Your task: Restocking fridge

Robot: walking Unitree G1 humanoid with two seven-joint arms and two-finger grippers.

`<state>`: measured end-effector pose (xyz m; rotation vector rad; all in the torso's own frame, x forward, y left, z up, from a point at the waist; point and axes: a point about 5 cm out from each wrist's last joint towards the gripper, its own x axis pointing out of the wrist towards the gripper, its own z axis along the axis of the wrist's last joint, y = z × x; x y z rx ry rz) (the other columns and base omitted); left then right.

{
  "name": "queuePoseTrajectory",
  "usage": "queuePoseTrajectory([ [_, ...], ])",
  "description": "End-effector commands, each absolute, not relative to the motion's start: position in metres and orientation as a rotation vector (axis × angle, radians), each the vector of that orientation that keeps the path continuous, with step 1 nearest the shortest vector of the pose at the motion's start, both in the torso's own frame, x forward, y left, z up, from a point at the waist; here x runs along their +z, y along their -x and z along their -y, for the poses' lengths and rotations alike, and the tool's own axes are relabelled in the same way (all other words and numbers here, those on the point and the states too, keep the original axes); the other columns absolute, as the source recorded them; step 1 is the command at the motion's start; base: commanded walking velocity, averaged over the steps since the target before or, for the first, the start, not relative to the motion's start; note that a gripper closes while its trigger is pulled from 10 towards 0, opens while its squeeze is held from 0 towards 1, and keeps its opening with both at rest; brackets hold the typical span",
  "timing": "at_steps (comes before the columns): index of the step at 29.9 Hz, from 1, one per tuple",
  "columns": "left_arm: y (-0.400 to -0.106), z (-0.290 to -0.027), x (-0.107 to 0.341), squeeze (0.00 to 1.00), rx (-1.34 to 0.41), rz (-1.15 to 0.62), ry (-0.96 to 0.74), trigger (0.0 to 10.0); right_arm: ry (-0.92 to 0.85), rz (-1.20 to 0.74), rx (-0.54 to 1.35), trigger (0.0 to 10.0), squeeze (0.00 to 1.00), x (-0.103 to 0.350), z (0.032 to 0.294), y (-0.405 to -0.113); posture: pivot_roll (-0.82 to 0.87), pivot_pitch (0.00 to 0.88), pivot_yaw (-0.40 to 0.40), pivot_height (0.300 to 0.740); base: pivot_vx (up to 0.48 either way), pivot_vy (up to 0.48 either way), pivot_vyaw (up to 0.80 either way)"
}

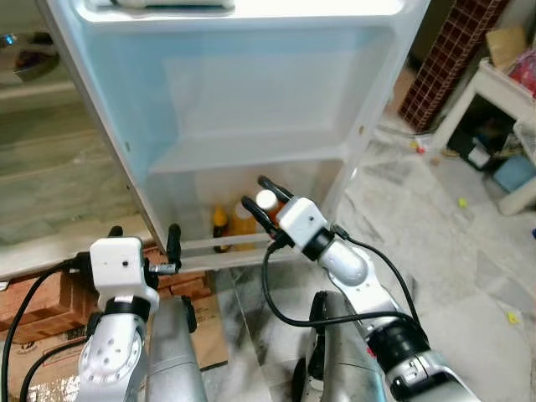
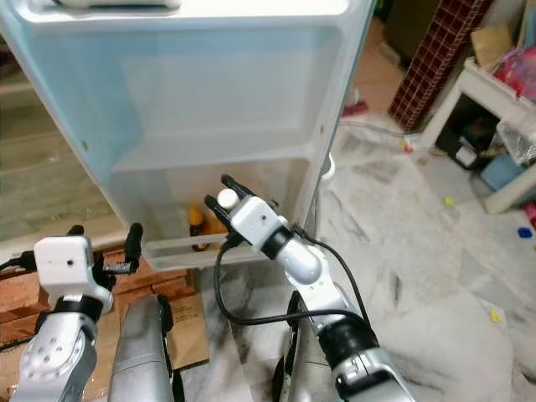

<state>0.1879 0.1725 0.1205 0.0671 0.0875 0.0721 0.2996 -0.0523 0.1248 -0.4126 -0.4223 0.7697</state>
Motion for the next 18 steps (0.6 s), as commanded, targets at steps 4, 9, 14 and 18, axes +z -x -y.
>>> queuePoseTrajectory([
  [4,-0.181,-0.175,0.126,0.0,0.048,-0.104,-0.072,10.0,0.531,0.484,0.731,10.0,0.0,0.123,0.045,-0.307,0.2,0.19,-0.023,0.528,0.0,0.0,0.0],
  [9,-0.177,-0.176,0.128,0.0,0.043,-0.113,-0.082,10.0,0.589,0.404,0.666,10.0,0.0,0.106,0.051,-0.315,0.22,0.199,-0.017,0.528,0.0,0.0,0.0],
  [14,-0.177,-0.175,0.129,0.0,0.039,-0.123,-0.082,10.0,0.508,0.217,0.556,10.0,0.0,0.086,0.066,-0.324,0.22,0.199,-0.02,0.528,0.0,0.0,0.0],
  [18,-0.18,-0.173,0.128,0.0,0.031,-0.126,-0.08,10.0,0.461,0.144,0.455,10.0,0.0,0.082,0.078,-0.332,0.2,0.197,-0.02,0.528,0.0,0.0,0.0],
])
